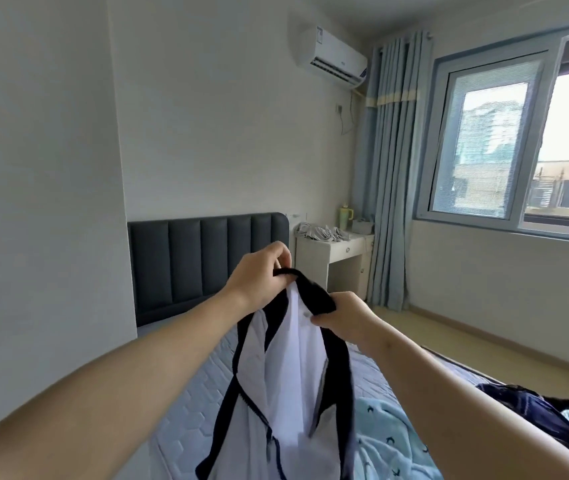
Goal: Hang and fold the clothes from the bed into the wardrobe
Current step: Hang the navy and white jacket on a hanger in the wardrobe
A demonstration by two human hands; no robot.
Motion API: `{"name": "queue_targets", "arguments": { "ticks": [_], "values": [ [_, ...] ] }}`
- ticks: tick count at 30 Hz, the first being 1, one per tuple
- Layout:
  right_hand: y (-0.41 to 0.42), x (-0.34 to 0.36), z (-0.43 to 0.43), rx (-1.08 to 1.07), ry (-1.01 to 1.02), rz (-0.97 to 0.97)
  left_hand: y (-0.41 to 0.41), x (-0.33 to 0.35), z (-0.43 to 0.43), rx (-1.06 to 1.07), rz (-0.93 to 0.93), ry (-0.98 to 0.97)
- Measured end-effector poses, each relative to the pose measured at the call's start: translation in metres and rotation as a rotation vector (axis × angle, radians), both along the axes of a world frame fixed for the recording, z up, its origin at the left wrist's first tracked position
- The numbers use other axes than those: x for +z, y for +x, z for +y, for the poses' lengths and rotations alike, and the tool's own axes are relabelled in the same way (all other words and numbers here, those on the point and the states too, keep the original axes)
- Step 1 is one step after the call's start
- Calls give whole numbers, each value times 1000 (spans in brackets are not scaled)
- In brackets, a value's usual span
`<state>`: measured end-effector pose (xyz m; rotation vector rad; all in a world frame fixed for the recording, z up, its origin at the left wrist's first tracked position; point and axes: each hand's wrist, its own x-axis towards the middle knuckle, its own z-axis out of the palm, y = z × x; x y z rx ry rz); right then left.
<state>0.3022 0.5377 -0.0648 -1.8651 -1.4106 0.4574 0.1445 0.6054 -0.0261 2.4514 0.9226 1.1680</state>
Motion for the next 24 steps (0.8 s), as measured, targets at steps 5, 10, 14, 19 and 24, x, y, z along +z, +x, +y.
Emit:
{"name": "queue_targets", "arguments": {
  "ticks": [5, 10, 14, 19, 24],
  "values": [
    [-27, -18, 21, -32, 103, 126, -43, -23, 12, 273, 441, 49],
    [-68, -28, 38, 101, 150, 255, -99, -45, 15, 599, 458, -219],
    [-102, -31, 50, 270, 155, 252, -143, -52, 0, 683, 108, -533],
    [-160, -37, 46, 477, 98, 249, -199, -62, -49, 915, -100, -565],
    [-239, -37, 15, 722, 75, 258, -266, -69, -126, 1205, -225, -496]
  ]
}}
